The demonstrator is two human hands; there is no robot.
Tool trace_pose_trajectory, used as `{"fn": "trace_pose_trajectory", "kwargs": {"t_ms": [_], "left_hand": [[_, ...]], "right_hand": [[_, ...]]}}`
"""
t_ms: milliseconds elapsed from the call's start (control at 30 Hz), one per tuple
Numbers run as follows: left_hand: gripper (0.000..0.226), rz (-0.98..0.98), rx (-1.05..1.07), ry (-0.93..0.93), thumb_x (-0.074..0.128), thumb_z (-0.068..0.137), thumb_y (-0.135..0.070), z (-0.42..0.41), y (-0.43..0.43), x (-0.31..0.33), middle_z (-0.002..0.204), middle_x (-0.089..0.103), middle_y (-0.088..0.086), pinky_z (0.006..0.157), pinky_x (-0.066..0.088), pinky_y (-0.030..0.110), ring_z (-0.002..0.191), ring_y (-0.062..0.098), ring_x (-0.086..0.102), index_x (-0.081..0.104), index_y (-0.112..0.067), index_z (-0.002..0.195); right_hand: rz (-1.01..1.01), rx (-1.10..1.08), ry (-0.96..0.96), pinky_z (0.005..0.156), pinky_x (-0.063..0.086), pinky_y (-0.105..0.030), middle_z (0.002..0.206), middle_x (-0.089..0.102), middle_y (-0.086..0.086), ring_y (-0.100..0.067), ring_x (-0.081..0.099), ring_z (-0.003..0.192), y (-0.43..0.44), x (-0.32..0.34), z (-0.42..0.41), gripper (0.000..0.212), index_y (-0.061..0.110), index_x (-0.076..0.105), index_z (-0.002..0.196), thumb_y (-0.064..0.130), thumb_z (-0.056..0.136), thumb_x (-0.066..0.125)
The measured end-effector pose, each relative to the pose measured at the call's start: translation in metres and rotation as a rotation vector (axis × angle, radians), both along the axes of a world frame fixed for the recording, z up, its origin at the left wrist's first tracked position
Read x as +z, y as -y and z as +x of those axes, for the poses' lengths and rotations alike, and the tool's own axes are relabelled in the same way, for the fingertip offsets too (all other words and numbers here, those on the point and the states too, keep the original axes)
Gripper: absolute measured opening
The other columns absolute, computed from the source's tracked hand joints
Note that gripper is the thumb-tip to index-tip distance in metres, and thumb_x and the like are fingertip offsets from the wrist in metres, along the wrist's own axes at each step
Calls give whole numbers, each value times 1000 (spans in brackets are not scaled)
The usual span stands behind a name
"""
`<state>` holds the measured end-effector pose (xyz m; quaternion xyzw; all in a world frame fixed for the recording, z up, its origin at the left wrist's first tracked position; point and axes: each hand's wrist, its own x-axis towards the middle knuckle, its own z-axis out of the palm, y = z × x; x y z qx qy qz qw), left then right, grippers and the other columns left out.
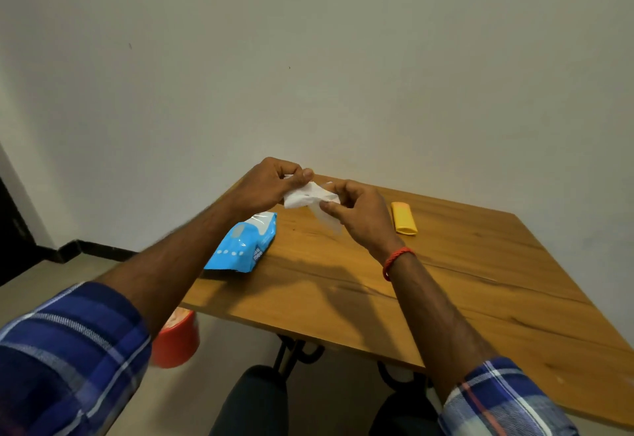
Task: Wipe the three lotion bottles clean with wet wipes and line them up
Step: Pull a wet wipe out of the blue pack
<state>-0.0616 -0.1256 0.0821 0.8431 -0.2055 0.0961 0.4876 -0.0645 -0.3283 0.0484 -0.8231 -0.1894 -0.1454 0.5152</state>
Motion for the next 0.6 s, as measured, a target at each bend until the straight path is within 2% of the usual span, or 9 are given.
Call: {"fn": "trace_pose_trajectory", "kwargs": {"t_ms": [100,167,233,367,400,500,533,600], "left_hand": [[43,16,37,4,55,94,-45,5,5,-1,91,73,14,80,59,48,87,32,69,74,-6,99],[38,-17,96,3,57,96,-39,10,7,-2,93,73,15,80,60,46,89,32,69,74,-4,100],[38,-86,155,-21,59,95,-39,14,8,-4,95,73,16,79,62,42,91,31,70,74,-4,99],[43,-186,195,-77,59,93,-45,18,17,-9,89,70,15,71,59,33,82,25,68,70,-3,94],[46,-197,203,-85,59,92,-49,19,19,-9,84,68,14,70,55,33,78,24,64,69,-4,90],[47,-136,226,-101,57,90,-57,23,26,-10,75,62,9,68,47,33,73,22,57,65,-12,81],[47,-110,231,-104,56,89,-58,23,30,-10,75,61,8,67,47,32,74,22,57,65,-12,81],[55,-73,231,-97,57,86,-61,23,40,-8,75,61,10,67,46,32,72,21,57,65,-7,84]], "right_hand": [[94,-44,-50,70,57,-39,84,70,-13,-16,63,74,24,-4,3,12,17,75,92,16,81,79],[102,-67,-46,66,54,-37,74,67,-10,-11,58,67,39,-7,5,10,15,75,84,12,77,82],[39,12,-88,66,52,-29,71,65,-4,-7,56,65,53,-6,4,11,12,75,83,10,76,84],[-194,240,-310,61,49,-13,80,73,-2,0,64,69,69,3,-1,21,7,75,88,21,75,84],[-196,226,-305,62,51,-16,81,74,-1,-1,66,71,69,4,0,25,8,75,88,27,74,84],[-160,106,-189,79,59,-35,87,74,0,-15,69,86,60,2,6,35,21,74,91,47,70,83],[-166,90,-159,81,59,-36,88,73,2,-15,68,87,56,4,5,36,24,73,95,49,70,82],[-181,99,-109,77,57,-28,90,70,7,-8,65,85,45,7,3,39,24,71,101,47,72,82]]}}
